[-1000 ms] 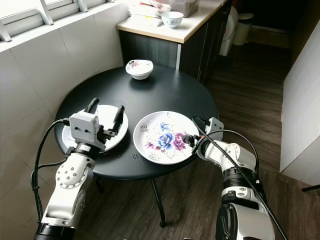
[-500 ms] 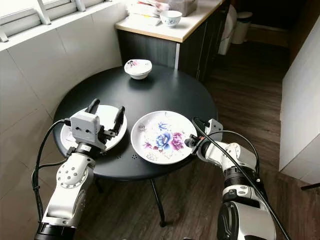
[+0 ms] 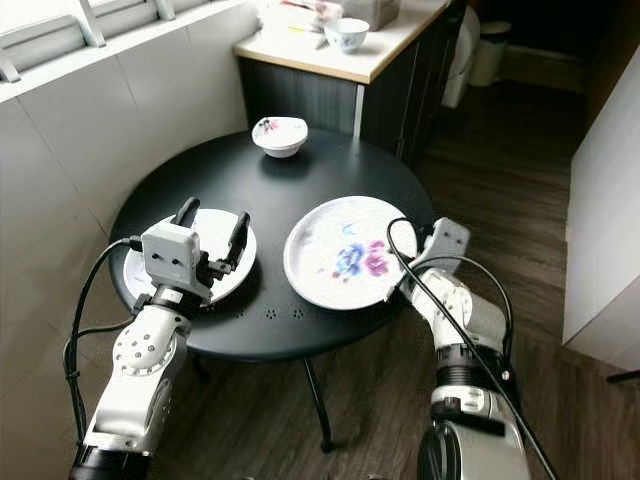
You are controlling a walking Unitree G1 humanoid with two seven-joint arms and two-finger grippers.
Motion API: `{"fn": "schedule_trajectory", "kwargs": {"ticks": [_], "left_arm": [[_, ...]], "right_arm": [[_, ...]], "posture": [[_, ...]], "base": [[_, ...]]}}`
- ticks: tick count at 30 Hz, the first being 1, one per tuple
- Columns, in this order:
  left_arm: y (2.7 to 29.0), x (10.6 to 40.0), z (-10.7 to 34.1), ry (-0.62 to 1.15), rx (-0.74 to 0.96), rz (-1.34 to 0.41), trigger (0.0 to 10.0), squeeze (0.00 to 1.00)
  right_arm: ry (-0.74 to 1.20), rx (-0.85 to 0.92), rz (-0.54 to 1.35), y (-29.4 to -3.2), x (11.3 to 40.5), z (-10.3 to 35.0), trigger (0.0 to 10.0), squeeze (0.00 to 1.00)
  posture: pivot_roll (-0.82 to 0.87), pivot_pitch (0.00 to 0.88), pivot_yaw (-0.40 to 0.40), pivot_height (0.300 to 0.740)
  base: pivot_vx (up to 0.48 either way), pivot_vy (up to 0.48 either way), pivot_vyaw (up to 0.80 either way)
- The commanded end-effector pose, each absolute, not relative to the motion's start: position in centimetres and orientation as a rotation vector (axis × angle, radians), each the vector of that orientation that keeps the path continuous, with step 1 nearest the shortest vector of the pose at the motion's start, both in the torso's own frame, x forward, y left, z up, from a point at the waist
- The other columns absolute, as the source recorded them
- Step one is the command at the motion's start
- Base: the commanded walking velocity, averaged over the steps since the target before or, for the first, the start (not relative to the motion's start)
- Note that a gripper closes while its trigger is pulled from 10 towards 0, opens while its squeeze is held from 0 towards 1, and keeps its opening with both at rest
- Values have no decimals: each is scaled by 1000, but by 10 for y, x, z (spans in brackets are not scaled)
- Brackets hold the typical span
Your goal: Kitchen organization
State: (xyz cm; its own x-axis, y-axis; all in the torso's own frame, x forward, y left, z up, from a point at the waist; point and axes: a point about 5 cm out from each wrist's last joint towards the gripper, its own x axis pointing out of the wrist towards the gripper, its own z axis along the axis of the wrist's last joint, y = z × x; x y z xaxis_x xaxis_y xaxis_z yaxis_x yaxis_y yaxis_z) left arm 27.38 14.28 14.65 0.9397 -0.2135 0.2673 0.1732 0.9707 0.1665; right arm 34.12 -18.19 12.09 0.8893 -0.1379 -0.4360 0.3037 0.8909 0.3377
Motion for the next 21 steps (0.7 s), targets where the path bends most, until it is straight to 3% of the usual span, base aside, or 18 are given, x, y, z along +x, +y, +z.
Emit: {"fn": "schedule_trajectory", "kwargs": {"ticks": [1, 6, 14, 21], "left_arm": [[142, 275, 147, -280, 154, -202, 10000, 0], [142, 276, 146, -280, 154, -198, 10000, 0], [143, 276, 145, -276, 150, -188, 10000, 0], [145, 276, 142, -266, 152, -175, 10000, 0]], "right_arm": [[396, 382, -259, -183, 340, 122, 0, 0], [20, 281, -170, -170, 341, 171, 0, 0], [-256, 144, -21, -149, 332, 207, 0, 0], [-419, -22, 56, -133, 320, 217, 0, 0]], "posture": [[-36, 2, -21, 740], [-32, 0, -21, 740], [-33, 0, -22, 740], [-31, 0, -21, 740]], "base": [[0, 0, 0], [0, 0, 0], [0, 0, 0], [0, 0, 737]]}}
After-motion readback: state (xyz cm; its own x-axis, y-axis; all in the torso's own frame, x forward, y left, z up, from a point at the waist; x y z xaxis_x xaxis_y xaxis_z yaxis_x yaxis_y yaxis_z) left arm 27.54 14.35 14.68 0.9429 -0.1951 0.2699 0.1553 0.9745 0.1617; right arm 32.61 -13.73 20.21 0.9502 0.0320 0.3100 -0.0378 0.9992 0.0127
